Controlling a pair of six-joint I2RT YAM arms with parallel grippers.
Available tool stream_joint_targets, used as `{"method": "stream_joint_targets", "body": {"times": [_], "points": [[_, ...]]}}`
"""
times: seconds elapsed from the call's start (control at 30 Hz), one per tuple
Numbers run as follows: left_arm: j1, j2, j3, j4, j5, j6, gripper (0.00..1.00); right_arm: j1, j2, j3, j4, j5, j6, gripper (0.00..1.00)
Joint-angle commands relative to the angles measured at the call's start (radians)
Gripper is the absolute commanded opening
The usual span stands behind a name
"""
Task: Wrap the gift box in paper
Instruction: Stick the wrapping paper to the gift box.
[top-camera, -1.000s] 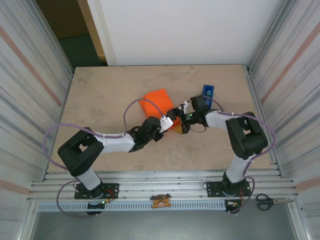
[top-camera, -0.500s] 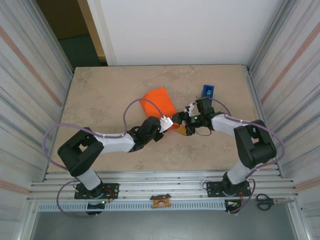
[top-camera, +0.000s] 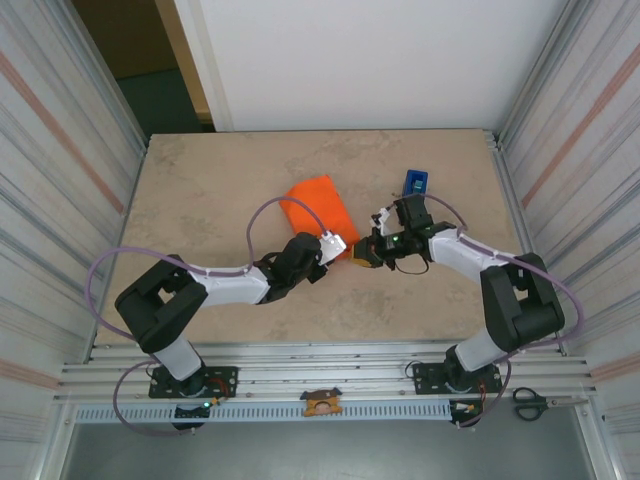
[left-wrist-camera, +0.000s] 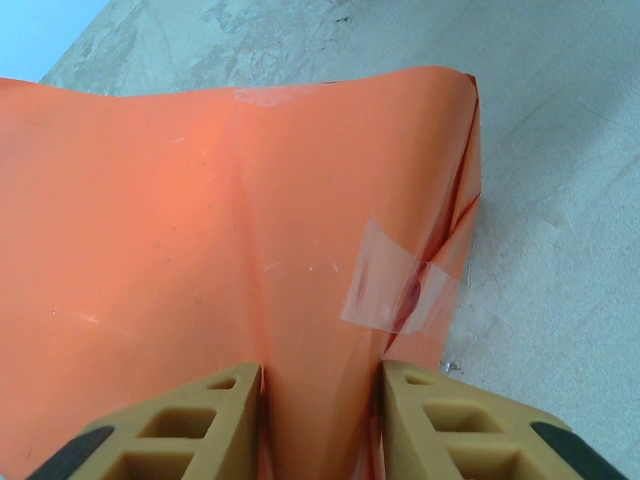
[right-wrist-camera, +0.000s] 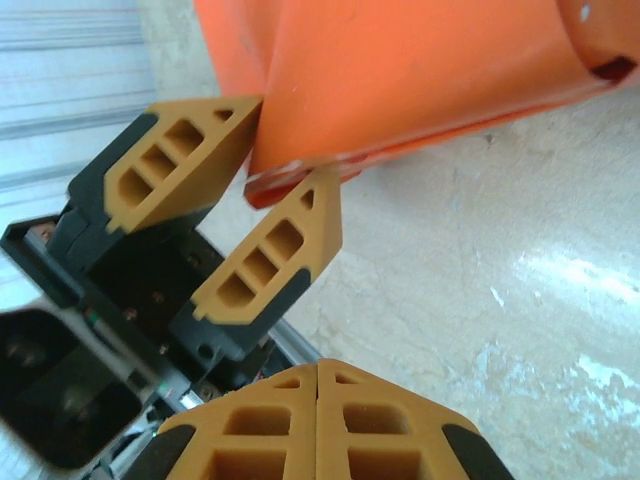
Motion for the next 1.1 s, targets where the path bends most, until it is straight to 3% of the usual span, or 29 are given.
{"method": "stream_joint_targets", "body": {"times": [0.0,0.23,0.3,0.5,0.7,0.9,1.07], "points": [[0.006,0.062,-0.044,-0.191,0.015,-0.039,0.34,0.021,0.063,0.036,0.109,0.031,0.073,0.03],[0.006,0.066,-0.038,-0.192,0.014,-0.037,0.34,0.052,0.164,0.064,0.29,0.075,0.181,0.0],[0.006,0.067,-0.036,-0.196,0.016,-0.036,0.34,0.064,0.167,0.033,0.396,0.1,0.227,0.0],[0.006,0.068,-0.04,-0.196,0.017,-0.037,0.34,0.07,0.125,-0.049,0.489,0.2,0.271,0.01],[0.007,0.069,-0.041,-0.198,0.019,-0.04,0.34,0.041,0.007,-0.131,0.447,0.19,0.232,0.08],[0.006,0.066,-0.04,-0.198,0.019,-0.042,0.34,0.04,-0.056,-0.189,0.345,0.254,0.19,0.06],[0.007,0.069,-0.033,-0.206,0.022,-0.039,0.33,0.075,-0.018,-0.192,0.434,0.241,0.222,0.02]]}}
